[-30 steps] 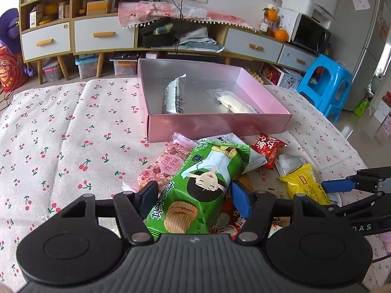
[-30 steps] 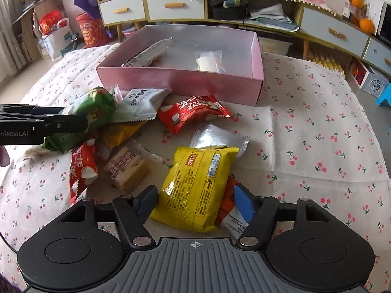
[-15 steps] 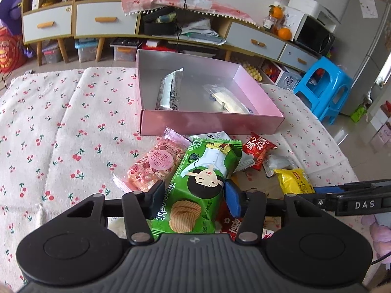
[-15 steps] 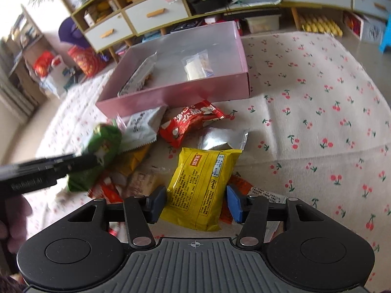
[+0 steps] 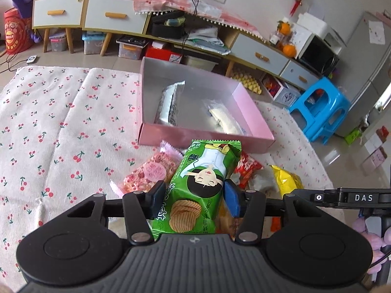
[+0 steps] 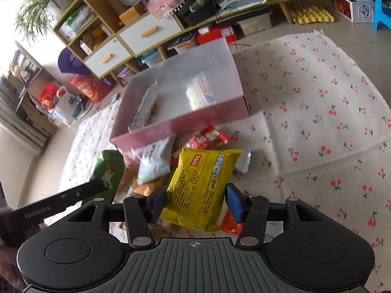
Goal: Organize snacks
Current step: 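Lift and carry the green bag and yellow packet over the pink box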
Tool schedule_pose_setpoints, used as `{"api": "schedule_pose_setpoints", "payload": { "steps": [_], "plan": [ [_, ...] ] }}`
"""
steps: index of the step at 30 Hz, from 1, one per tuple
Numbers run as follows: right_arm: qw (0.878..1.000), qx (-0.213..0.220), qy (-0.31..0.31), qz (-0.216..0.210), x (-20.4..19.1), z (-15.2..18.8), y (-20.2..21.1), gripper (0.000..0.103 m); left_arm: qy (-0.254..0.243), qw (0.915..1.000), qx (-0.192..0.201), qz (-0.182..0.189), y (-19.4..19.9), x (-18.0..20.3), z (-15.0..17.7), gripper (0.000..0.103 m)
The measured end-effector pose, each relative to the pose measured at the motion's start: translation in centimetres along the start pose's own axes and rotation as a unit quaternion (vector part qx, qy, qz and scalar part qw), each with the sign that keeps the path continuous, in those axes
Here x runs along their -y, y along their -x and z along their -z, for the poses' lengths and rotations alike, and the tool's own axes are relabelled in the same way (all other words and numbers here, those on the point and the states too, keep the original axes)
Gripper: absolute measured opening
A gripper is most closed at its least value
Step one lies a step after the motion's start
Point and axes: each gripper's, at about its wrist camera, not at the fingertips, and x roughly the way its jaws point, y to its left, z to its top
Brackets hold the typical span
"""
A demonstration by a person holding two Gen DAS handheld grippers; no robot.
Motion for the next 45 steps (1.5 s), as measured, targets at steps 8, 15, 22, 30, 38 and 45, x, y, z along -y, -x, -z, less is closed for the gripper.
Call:
{"api": "schedule_pose_setpoints", "payload": {
  "steps": [8,15,22,30,38,45],
  "plan": [
    [0.999,0.017,-0.028,-0.017,-0.3,-2.7,-0.4,0.052,0.035,0.9993,0.013,-0.003,-0.4,0.1,-1.2,0.048],
    [0.998,0.028,-0.044,-0.02,-0.9,-6.2,-1.7,0.052,0.051,0.9985,0.012,-0.017,-2.1,0.5,-3.5,0.048],
    [0.998,0.057,-0.028,-0.013,-0.7,-9.5,-3.5,0.052,0.093,0.9955,0.009,-0.018,-4.7,1.1,-6.3,0.046],
    [0.998,0.057,-0.019,-0.004,1.0,-11.4,-5.0,0.052,0.11,0.9933,-0.003,-0.034,-8.4,1.1,-7.8,0.046],
    [0.995,0.055,0.082,0.024,-0.1,-12.3,-7.9,0.052,0.093,0.9936,-0.003,-0.064,-10.4,1.8,-8.7,0.045],
    [0.992,0.036,0.122,0.007,-0.4,-12.0,-9.9,0.052,0.071,0.9937,0.018,-0.085,-11.8,1.7,-9.6,0.045]
  ]
}}
